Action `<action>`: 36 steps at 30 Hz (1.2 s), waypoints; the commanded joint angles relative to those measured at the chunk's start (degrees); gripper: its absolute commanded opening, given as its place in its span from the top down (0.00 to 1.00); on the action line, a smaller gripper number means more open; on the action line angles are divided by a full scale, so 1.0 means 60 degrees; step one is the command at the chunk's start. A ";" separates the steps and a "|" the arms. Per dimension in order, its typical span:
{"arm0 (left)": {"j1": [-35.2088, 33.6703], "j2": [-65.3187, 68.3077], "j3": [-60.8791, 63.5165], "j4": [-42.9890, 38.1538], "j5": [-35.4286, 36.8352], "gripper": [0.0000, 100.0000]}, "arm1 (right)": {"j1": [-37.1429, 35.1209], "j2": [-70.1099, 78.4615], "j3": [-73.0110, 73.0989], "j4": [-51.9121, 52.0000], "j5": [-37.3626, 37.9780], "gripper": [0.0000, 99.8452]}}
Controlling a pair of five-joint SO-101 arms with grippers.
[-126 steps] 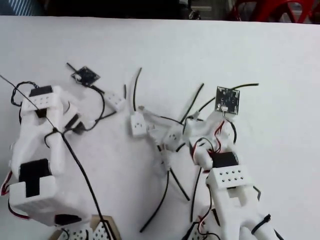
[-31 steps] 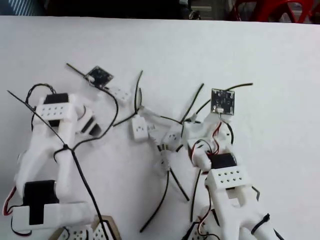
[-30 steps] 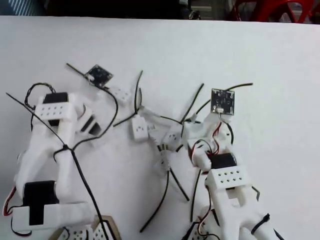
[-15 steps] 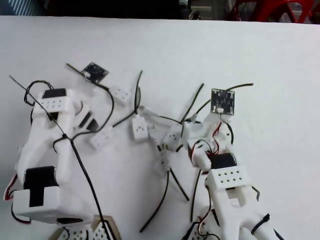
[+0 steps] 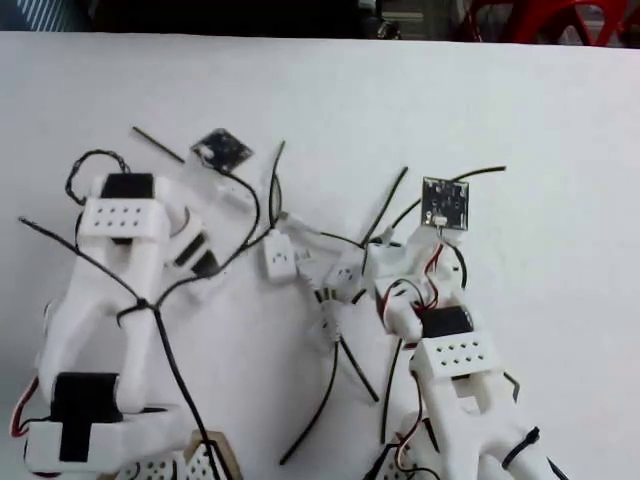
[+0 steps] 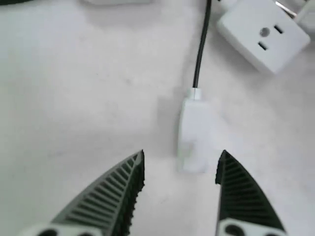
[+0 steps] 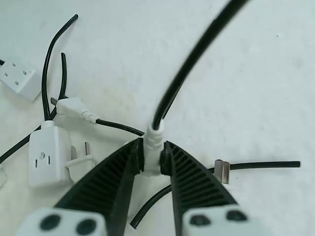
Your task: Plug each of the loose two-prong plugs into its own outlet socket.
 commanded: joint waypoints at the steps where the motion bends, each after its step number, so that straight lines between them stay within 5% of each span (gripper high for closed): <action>1: -0.0066 -0.0476 0.0791 -0.1231 0.0059 0.76 | -0.0066 -0.0007 -0.0059 -0.0139 0.0088 0.98; 9: -0.1048 -0.0418 0.1832 -0.3106 -0.0059 0.76 | -0.0066 -0.0007 -0.0059 -0.0139 0.0088 0.98; 16: -0.1209 0.1956 0.0908 -0.3150 -0.0542 0.76 | -0.0066 -0.0007 -0.0059 -0.0110 0.0088 0.98; 26: -0.1663 0.3363 -0.1861 -0.1407 -0.0484 0.76 | -0.0066 -0.0007 -0.0059 -0.0110 0.0088 0.98; 36: -0.0476 0.0799 -0.1890 0.0733 -0.0469 0.76 | -0.0066 -0.0007 -0.0059 -0.0110 0.0088 0.98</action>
